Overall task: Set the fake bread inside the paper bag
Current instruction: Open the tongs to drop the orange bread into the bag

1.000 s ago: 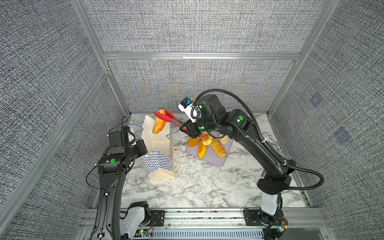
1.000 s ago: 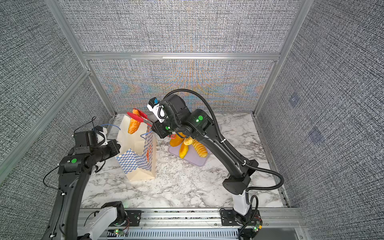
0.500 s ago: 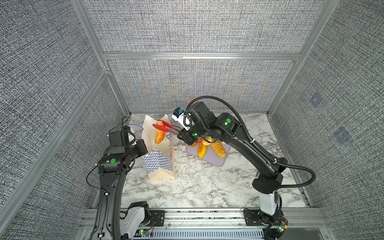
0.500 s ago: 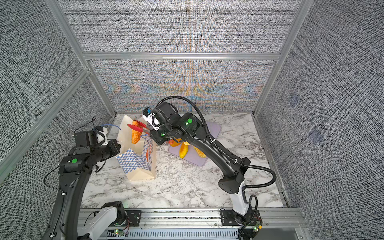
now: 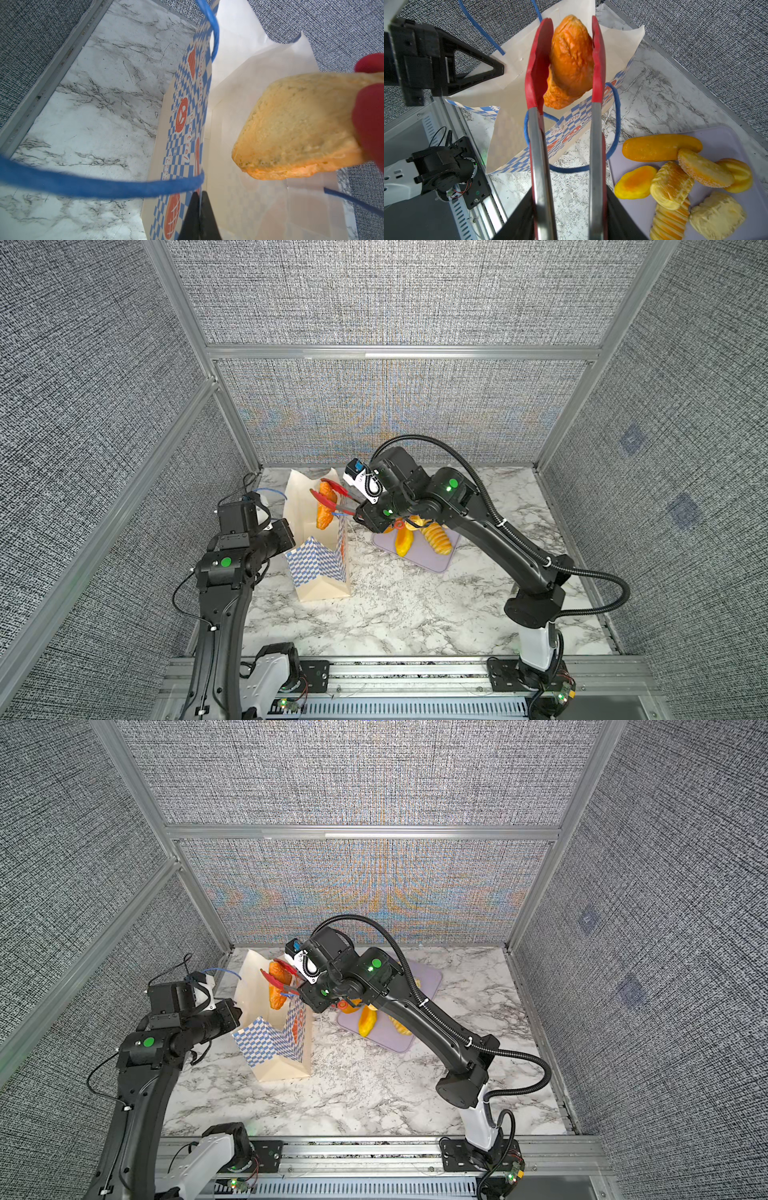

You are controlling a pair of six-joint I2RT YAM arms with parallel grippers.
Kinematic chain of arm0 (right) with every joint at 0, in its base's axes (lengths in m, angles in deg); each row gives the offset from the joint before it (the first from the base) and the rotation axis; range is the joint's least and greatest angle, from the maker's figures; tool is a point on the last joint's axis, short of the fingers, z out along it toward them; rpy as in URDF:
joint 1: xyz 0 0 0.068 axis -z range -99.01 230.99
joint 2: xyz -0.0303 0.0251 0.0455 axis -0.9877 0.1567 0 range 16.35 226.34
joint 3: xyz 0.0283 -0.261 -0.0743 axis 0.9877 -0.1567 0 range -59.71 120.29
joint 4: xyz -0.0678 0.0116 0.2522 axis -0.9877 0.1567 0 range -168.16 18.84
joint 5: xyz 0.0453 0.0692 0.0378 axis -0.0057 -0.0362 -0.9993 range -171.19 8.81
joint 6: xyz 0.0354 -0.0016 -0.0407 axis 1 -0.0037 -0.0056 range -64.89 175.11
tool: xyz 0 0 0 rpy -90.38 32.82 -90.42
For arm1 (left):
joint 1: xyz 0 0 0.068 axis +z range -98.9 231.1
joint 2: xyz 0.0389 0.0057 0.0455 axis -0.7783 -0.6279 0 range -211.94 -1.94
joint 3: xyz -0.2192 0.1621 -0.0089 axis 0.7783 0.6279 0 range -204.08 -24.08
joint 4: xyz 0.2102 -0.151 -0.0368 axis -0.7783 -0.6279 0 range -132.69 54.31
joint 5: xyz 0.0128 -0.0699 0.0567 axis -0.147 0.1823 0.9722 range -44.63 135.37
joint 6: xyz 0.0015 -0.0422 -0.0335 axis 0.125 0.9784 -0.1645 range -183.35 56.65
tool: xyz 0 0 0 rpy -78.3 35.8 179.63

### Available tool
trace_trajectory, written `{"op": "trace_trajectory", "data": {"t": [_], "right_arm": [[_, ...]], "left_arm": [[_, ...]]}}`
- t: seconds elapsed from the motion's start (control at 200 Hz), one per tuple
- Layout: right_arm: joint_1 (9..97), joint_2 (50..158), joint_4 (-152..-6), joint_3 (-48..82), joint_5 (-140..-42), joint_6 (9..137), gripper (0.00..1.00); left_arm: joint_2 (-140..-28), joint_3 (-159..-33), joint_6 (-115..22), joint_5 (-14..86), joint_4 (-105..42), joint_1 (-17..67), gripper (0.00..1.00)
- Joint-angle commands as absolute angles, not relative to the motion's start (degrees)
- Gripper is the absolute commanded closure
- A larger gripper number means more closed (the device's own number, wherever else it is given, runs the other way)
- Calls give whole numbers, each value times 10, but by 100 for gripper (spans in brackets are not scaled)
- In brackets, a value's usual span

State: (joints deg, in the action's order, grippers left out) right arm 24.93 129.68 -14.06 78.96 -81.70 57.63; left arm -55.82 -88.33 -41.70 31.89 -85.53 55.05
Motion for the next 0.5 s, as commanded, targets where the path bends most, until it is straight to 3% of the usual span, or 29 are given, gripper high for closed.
{"op": "trace_trajectory", "data": {"t": [0.0,0.495], "right_arm": [[248,1293,-153,788,-816,572,49],[247,1270,-181,780,-810,576,45]], "left_arm": [[-557,-884,-415,316,-852,551,98],[-555,-883,-415,317,-854,551,98]]}}
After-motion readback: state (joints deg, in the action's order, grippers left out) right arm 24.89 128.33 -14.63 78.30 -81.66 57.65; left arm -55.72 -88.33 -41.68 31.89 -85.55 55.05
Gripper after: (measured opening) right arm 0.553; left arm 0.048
